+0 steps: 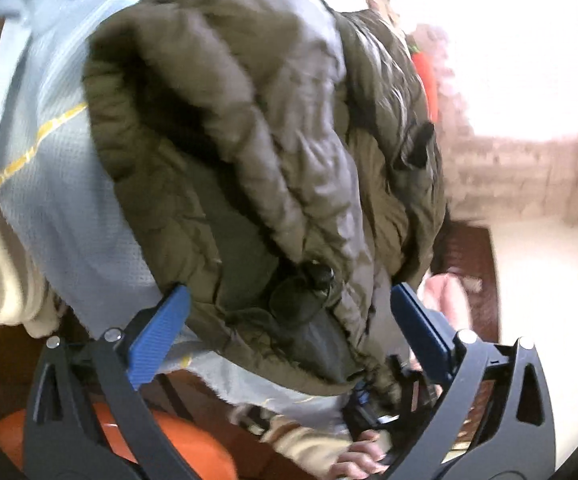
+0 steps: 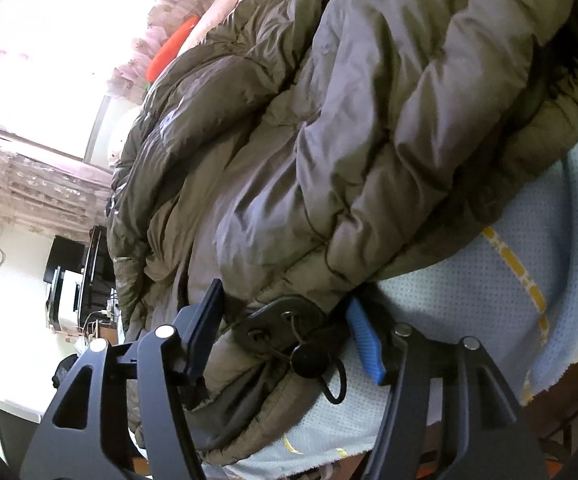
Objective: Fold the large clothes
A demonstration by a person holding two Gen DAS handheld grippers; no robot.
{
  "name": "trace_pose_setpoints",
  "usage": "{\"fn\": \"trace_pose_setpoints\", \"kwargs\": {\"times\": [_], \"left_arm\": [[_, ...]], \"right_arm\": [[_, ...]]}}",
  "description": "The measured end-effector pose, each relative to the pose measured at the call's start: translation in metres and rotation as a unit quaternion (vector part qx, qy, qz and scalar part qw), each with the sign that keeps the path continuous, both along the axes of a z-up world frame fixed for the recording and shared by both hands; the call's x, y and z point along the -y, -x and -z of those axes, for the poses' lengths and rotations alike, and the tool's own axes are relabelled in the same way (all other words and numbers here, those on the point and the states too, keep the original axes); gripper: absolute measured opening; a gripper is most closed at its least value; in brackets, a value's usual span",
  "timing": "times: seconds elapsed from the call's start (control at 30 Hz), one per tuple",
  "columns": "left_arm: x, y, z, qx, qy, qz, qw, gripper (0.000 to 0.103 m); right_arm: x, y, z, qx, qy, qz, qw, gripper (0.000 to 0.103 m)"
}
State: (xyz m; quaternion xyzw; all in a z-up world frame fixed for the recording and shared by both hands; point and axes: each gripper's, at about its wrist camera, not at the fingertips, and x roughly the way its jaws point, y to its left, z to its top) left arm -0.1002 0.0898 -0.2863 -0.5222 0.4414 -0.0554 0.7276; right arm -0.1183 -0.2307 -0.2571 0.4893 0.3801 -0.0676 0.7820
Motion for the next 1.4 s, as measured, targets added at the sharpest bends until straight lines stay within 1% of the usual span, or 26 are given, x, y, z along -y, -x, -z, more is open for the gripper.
{"fn": "trace_pose_setpoints", "kwargs": {"times": [0.03,0.13,0.23,0.37,0.5,0.6,0.67,0.77,0.87,0.93,1.0,1.03,1.07,1.1,1.13,1.17,1.2,1.23,1.27,1.3,1.37,1.4], "left_arm": [[-0.003,0.001,0.001,-0.001,0.007,-0.004,1.0000,0.101],[-0.009,0.006,-0.005,0.001,0.007,-0.013,0.9999,0.101],[-0.010,0.008,-0.011,0.003,-0.016,-0.014,0.9998,0.101],[-0.012,0.006,-0.005,-0.004,-0.012,-0.010,0.9999,0.101],[-0.008,-0.005,-0.002,0.000,-0.025,-0.005,0.9997,0.101],[-0.003,-0.010,-0.005,0.006,-0.050,0.000,0.9987,0.101],[0.002,-0.017,-0.009,0.018,-0.076,0.011,0.9969,0.101],[0.014,-0.028,-0.017,0.042,-0.118,0.033,0.9915,0.101],[0.025,-0.039,-0.016,0.040,-0.146,0.046,0.9874,0.100],[0.029,-0.046,-0.012,0.038,-0.153,0.036,0.9869,0.098],[0.035,-0.052,-0.011,0.035,-0.177,0.027,0.9833,0.085],[0.039,-0.057,-0.011,0.033,-0.197,0.033,0.9793,0.068],[0.041,-0.060,-0.009,0.032,-0.207,0.041,0.9770,0.052],[0.042,-0.061,-0.008,0.033,-0.209,0.047,0.9762,0.048],[0.042,-0.061,-0.006,0.036,-0.203,0.049,0.9774,0.042],[0.040,-0.060,-0.006,0.038,-0.195,0.048,0.9788,0.037],[0.039,-0.060,-0.006,0.041,-0.190,0.048,0.9797,0.034],[0.038,-0.059,-0.007,0.048,-0.185,0.051,0.9804,0.028],[0.040,-0.060,-0.009,0.052,-0.186,0.053,0.9797,0.026],[0.041,-0.059,-0.011,0.058,-0.191,0.057,0.9782,0.023],[0.043,-0.058,-0.016,0.066,-0.203,0.060,0.9752,0.021],[0.043,-0.057,-0.018,0.066,-0.200,0.057,0.9759,0.021]], "right_arm": [[-0.001,-0.001,-0.001,-0.001,0.004,-0.003,1.000,0.062],[-0.001,-0.001,-0.001,-0.002,0.008,-0.006,1.000,0.062],[-0.001,-0.001,0.000,-0.001,0.004,-0.005,1.000,0.062],[-0.002,-0.002,0.000,-0.001,0.008,-0.005,1.000,0.062],[-0.004,-0.003,0.001,-0.001,0.013,-0.009,1.000,0.063],[-0.005,-0.004,0.000,-0.001,0.018,-0.011,1.000,0.064],[-0.004,-0.004,0.001,-0.001,0.018,-0.010,1.000,0.064],[-0.006,-0.006,-0.001,0.000,0.024,-0.014,1.000,0.068],[-0.008,-0.007,-0.001,0.000,0.033,-0.017,0.999,0.068],[-0.009,-0.007,-0.001,0.002,0.037,-0.018,0.999,0.068],[-0.010,-0.008,-0.001,0.004,0.048,-0.021,0.999,0.067],[-0.011,-0.010,-0.001,0.004,0.055,-0.023,0.998,0.065],[-0.013,-0.011,0.000,0.003,0.064,-0.026,0.998,0.063],[-0.014,-0.014,0.000,0.002,0.077,-0.031,0.997,0.056],[-0.015,-0.016,0.000,0.001,0.087,-0.036,0.996,0.051],[-0.016,-0.018,0.000,0.001,0.095,-0.042,0.995,0.048],[-0.017,-0.018,-0.001,0.003,0.101,-0.045,0.994,0.043],[-0.016,-0.018,-0.002,0.005,0.102,-0.046,0.994,0.040],[-0.015,-0.017,-0.002,0.006,0.099,-0.045,0.994,0.038],[-0.014,-0.016,-0.002,0.007,0.092,-0.042,0.995,0.038],[-0.012,-0.015,-0.002,0.008,0.084,-0.039,0.996,0.037],[-0.011,-0.014,-0.003,0.008,0.081,-0.038,0.996,0.037]]}}
